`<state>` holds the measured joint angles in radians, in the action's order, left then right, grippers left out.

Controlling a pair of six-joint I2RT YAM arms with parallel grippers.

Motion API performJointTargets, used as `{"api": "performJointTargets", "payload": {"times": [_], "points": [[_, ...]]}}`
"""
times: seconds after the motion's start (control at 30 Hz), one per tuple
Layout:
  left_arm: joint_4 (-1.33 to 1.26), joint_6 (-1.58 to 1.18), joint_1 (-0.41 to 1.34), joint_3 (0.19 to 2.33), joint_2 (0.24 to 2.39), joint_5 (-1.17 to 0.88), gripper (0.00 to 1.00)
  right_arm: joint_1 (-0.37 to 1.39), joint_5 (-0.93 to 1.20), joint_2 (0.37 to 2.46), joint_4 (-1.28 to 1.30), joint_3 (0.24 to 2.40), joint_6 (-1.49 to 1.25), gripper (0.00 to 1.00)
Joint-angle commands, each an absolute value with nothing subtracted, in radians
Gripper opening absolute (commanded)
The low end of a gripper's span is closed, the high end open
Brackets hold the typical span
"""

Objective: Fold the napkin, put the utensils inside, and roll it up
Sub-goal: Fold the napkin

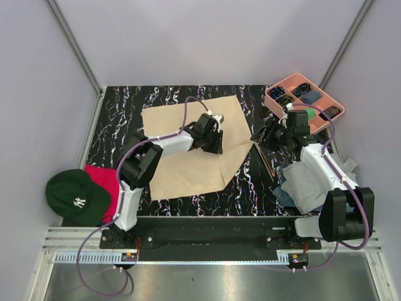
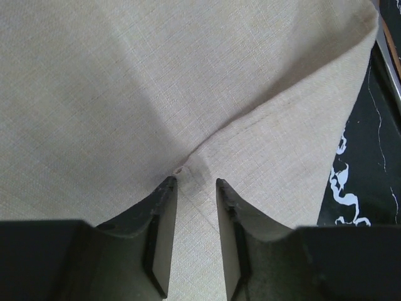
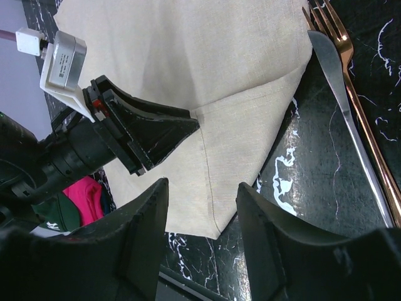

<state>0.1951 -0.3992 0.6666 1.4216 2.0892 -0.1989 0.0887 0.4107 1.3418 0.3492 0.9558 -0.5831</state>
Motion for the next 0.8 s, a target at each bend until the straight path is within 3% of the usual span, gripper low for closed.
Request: {"api": "performJointTargets", "payload": {"times": [0.0,0.2,0.43,0.67,0.77], "points": [[0.241,-0.356,0.681,1.496,2.123,-0.101,0.32,0.084,0.434,1.319,0.347,0.953,-0.568,0.56],[0.287,-0.353,0.706,1.502,2.135,-0.011,0.32,0.084,0.44,1.327,0.347,0.951,-0.566,0.57],[0.322,-0.319,0.753,1.514,2.151,0.095,0.4,0.084,0.446,1.328,0.341,0.95,-0.568,0.58],[0.356,-0.313,0.781,1.54,2.203,0.149,0.23,0.083,0.451,1.316,0.336,0.94,-0.571,0.58],[0.371,-0.313,0.793,1.554,2.226,0.153,0.09,0.083,0.448,1.307,0.334,0.933,-0.569,0.59]]}}
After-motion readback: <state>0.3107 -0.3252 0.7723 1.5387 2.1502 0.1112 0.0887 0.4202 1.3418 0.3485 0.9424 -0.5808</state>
